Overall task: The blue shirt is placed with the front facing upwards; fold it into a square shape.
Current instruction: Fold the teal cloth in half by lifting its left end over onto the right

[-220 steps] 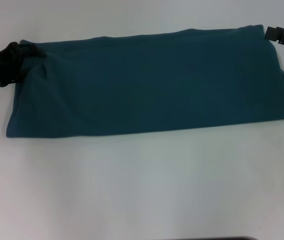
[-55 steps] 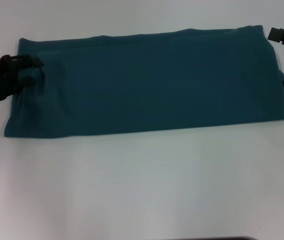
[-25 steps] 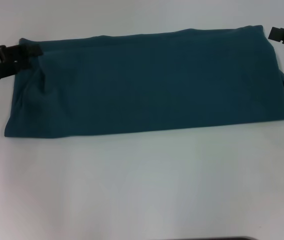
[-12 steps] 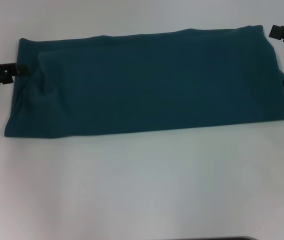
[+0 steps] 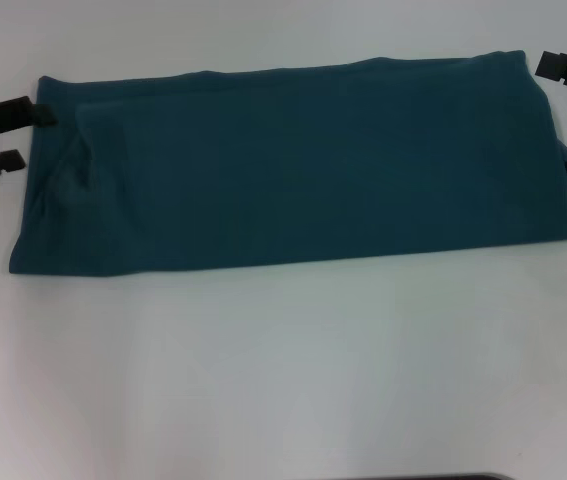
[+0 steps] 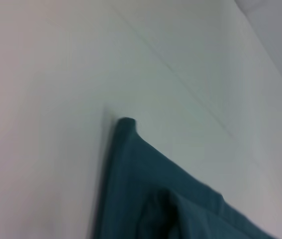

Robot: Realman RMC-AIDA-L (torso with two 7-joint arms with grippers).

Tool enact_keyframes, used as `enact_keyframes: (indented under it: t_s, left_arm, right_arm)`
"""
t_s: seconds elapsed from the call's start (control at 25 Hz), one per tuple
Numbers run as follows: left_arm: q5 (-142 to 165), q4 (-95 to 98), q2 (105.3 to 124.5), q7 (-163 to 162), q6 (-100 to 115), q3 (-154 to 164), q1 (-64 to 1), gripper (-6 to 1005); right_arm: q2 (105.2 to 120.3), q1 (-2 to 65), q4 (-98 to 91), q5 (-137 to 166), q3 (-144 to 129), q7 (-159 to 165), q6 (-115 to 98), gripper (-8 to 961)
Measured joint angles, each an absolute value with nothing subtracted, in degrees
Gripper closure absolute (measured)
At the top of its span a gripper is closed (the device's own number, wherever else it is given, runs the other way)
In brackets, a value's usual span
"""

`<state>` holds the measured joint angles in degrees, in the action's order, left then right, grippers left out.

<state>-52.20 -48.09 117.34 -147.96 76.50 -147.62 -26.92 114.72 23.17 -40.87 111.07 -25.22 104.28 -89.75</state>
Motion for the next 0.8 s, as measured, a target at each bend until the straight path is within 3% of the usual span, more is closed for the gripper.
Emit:
enact_keyframes:
  t_s: [0.2,0.8]
  left_arm:
    - [-51.9,-48.0,119.34,-148.4,72.2,-148.2,-26.5,109]
    - [-50.2,-46.1,119.45,-140.3,67.8,-147.3,-26.4,104]
  right_arm:
    - [114.75,23.1,-40.9,111.0,-25.2,104.2,-89.7,340]
    - [114.73,22.8,-40.9,111.0,-24.7,104.2,-89.7,341]
